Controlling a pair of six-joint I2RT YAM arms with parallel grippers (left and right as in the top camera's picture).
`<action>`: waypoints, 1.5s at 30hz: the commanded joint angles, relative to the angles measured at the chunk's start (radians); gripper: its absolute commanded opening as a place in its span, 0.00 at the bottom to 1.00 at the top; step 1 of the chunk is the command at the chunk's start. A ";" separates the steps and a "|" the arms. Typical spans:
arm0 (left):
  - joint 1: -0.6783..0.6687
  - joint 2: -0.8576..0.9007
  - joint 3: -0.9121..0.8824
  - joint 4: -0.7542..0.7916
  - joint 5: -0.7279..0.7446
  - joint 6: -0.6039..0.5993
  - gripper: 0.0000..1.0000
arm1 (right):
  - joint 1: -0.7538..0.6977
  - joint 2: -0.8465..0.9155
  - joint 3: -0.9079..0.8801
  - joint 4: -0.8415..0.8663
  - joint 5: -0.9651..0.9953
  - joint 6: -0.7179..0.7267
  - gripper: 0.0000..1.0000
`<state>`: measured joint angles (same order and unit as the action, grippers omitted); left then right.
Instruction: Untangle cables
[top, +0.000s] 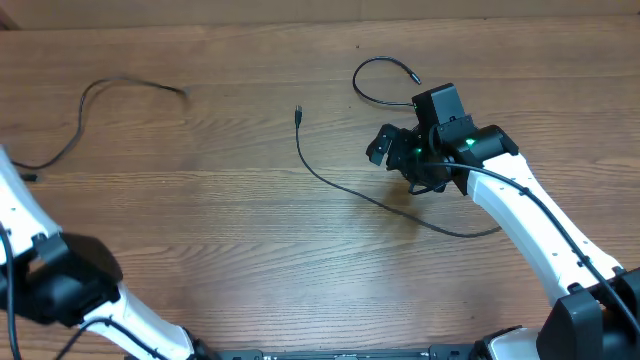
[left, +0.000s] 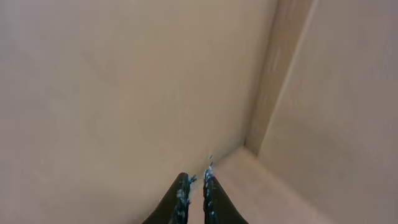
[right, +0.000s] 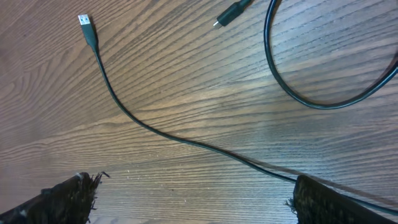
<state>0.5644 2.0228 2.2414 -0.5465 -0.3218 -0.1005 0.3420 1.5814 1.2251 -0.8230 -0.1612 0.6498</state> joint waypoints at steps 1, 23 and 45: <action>-0.034 0.095 0.017 -0.062 0.022 0.016 0.10 | 0.005 0.001 0.018 0.004 0.022 -0.011 1.00; -0.119 0.311 0.010 -0.523 0.131 -0.198 1.00 | 0.005 0.001 -0.020 0.011 0.087 -0.012 1.00; -0.067 0.312 -0.364 -0.176 0.124 0.422 0.77 | 0.005 0.003 -0.029 0.063 0.187 -0.012 1.00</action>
<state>0.4805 2.3253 1.9053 -0.7490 -0.1722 0.2901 0.3420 1.5814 1.2018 -0.7704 -0.0147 0.6498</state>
